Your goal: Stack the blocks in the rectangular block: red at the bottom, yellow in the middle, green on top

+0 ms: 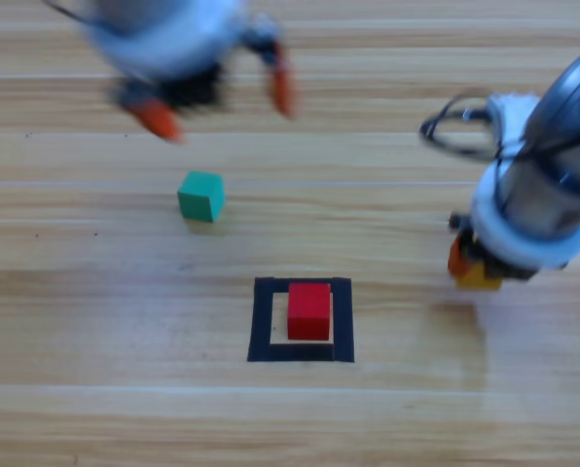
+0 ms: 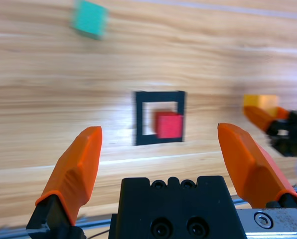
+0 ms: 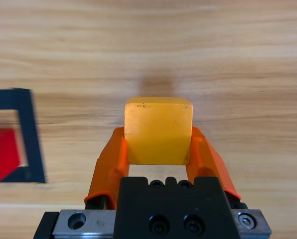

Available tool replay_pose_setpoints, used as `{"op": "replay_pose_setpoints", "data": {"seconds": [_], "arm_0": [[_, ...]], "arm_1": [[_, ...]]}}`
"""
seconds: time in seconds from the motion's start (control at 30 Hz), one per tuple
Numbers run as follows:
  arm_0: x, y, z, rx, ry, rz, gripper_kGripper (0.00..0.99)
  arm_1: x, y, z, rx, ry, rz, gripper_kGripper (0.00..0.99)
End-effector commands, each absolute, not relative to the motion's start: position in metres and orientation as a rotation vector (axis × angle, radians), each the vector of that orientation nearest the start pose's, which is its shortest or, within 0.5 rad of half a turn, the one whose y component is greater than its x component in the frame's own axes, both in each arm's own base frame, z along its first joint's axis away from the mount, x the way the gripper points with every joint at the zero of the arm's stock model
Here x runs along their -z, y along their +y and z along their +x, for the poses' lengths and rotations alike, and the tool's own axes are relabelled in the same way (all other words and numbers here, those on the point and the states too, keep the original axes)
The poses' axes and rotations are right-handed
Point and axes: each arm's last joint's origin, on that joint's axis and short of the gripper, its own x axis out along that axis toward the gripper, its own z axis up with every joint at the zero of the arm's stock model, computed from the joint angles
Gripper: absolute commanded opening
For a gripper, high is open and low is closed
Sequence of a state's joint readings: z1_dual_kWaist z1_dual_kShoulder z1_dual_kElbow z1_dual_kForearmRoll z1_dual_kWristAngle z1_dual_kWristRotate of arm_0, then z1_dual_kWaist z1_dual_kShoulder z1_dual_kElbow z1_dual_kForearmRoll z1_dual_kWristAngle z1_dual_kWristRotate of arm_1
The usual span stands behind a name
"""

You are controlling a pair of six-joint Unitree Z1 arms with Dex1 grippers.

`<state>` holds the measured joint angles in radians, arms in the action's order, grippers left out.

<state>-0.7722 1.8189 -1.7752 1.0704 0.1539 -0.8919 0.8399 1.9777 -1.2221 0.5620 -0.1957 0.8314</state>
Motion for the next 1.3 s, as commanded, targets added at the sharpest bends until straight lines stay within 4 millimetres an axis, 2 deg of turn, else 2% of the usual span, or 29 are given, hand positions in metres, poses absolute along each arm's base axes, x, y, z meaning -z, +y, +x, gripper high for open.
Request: {"op": "replay_pose_setpoints", "data": {"seconds": [0.03, 0.17, 0.3, 0.37, 0.43, 0.6, 0.93, 1.3], "arm_0": [[-0.42, -0.137, 0.218, 0.036, 1.032, -0.251, 0.99], [-0.421, -0.104, 0.182, 0.092, 0.991, -0.13, 0.988], [-0.422, -0.075, 0.134, 0.183, 0.919, -0.074, 0.988], [-0.417, -0.066, 0.118, 0.205, 0.903, -0.059, 0.989], [-0.409, -0.061, 0.111, 0.216, 0.91, -0.048, 0.99], [-0.412, -0.057, 0.101, 0.262, 0.884, -0.057, 0.986], [-0.408, -0.059, 0.103, 0.271, 0.895, -0.063, 0.988], [-0.397, -0.065, 0.111, 0.274, 0.922, -0.083, 0.988]], "arm_1": [[-0.252, 0.279, 0.235, -0.05, 1.237, 0.109, 0.118], [-0.245, 0.31, 0.233, -0.054, 1.298, 0.075, 0.118], [-0.241, 0.337, 0.228, -0.102, 1.304, 0.059, 0.118], [-0.241, 0.349, 0.227, -0.131, 1.302, 0.053, 0.118], [-0.237, 0.358, 0.227, -0.146, 1.305, 0.041, 0.12], [-0.229, 0.375, 0.229, -0.18, 1.302, 0.01, 0.12], [-0.21, 0.398, 0.221, -0.224, 1.317, -0.05, 0.118], [-0.204, 0.409, 0.211, -0.241, 1.324, -0.067, 0.12]]}}
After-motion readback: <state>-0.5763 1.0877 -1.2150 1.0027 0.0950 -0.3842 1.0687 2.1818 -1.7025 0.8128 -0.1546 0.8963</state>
